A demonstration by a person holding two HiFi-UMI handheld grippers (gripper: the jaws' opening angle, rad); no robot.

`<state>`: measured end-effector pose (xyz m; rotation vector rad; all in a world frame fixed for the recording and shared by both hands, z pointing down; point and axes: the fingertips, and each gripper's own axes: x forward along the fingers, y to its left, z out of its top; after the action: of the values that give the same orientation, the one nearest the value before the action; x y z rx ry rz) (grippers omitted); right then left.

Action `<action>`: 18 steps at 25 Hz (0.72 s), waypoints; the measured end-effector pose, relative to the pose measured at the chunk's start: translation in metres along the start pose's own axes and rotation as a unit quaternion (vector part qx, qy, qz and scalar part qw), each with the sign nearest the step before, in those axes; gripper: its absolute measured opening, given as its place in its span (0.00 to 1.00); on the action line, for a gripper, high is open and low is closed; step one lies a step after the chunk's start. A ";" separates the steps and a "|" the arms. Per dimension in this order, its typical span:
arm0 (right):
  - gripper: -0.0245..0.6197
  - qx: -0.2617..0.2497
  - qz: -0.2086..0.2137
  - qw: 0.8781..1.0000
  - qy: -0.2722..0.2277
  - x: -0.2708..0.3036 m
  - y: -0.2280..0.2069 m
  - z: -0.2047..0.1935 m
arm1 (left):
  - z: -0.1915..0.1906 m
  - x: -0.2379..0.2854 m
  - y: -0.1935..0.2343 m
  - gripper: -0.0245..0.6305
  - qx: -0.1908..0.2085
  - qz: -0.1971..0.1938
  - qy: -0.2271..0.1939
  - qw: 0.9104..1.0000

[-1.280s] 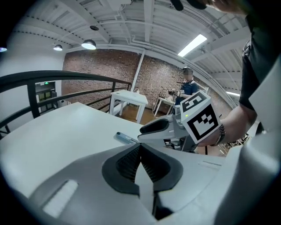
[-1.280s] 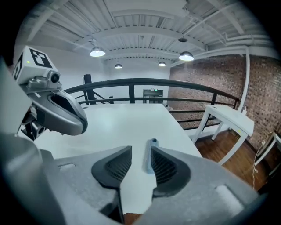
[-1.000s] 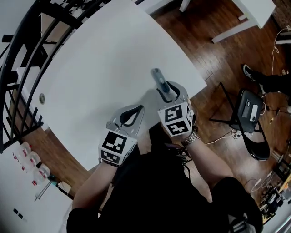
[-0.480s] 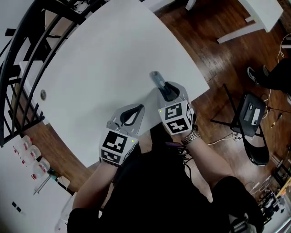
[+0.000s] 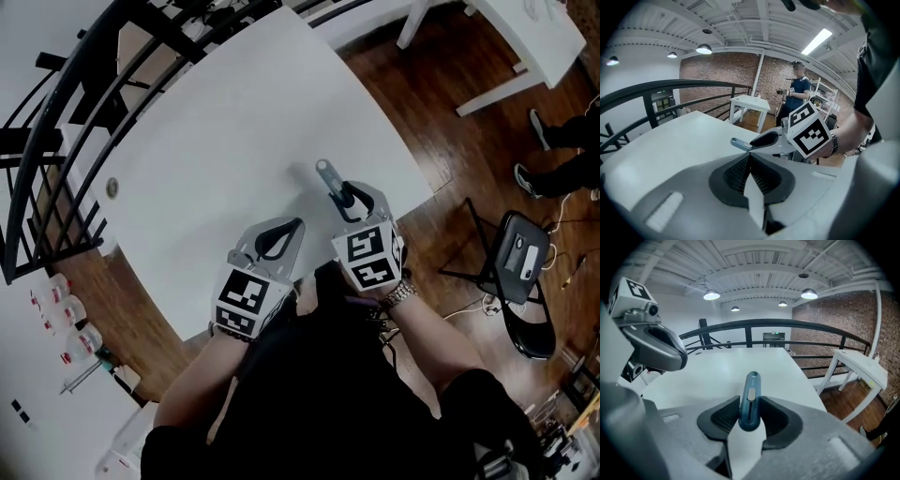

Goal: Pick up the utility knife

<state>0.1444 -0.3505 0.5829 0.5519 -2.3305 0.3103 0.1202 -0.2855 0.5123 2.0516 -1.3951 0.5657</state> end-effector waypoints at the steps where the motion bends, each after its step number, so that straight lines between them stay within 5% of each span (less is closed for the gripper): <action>1: 0.24 -0.002 0.003 1.000 -0.007 -0.003 0.004 0.006 | 0.001 -0.005 0.000 0.06 0.000 0.003 -0.005 1.000; 18: 0.24 -0.069 0.020 0.994 -0.086 -0.058 0.108 0.106 | 0.020 -0.121 0.044 0.06 0.000 0.063 -0.105 0.992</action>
<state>0.0686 -0.2769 0.4598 0.4815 -2.5078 0.1226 0.0355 -0.2284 0.4308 2.0815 -1.6555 0.4109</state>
